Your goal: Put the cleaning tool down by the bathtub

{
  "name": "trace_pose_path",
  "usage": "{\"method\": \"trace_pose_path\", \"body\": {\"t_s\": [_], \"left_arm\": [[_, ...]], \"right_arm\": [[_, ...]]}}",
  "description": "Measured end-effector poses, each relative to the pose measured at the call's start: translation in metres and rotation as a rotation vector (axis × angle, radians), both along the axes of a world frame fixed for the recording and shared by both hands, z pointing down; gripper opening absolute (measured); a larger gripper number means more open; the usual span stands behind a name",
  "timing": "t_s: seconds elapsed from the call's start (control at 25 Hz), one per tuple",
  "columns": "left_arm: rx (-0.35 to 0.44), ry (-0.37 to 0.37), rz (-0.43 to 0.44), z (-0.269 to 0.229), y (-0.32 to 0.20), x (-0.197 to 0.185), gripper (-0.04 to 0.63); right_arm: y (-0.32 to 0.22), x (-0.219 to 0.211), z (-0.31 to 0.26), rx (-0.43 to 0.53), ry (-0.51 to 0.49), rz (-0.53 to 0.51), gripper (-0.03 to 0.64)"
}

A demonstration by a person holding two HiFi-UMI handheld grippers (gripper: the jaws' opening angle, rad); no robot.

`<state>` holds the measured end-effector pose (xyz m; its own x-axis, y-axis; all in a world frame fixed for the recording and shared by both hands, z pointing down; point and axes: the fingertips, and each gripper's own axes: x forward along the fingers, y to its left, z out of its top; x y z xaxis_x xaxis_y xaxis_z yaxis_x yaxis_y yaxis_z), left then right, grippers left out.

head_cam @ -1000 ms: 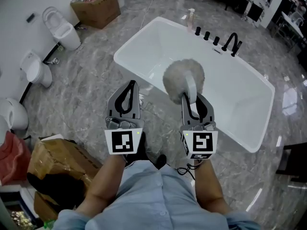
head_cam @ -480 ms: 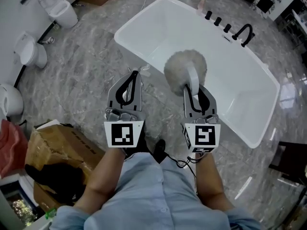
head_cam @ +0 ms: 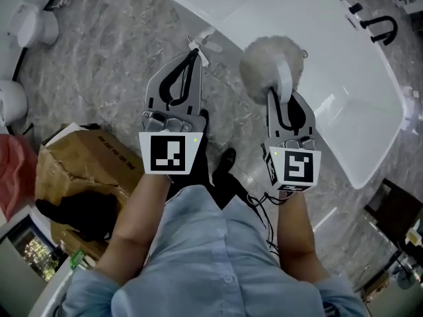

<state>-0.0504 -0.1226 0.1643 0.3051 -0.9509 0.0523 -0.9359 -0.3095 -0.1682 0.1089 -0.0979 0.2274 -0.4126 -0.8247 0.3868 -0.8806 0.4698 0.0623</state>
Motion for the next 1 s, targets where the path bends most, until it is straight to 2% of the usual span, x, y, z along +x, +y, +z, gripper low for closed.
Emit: {"method": "trace_pose_path", "body": {"t_s": [0.16,0.28,0.64,1.0], "left_arm": [[-0.036,0.036,-0.011,0.038,-0.021,-0.021,0.015],[-0.071,0.024,-0.003,0.072,-0.035,-0.03,0.015],[-0.143,0.056,0.014,0.171,-0.072,-0.041,0.015],[-0.191,0.091,0.058,0.262,-0.095,-0.052,0.015]], "right_arm": [[-0.019,-0.026,0.036,-0.036,0.007,-0.024,0.106],[-0.029,-0.039,0.068,-0.066,0.019,-0.057,0.106],[-0.05,-0.058,0.183,-0.173,0.068,-0.116,0.106],[-0.072,-0.085,0.28,-0.181,0.068,-0.134,0.106]]}}
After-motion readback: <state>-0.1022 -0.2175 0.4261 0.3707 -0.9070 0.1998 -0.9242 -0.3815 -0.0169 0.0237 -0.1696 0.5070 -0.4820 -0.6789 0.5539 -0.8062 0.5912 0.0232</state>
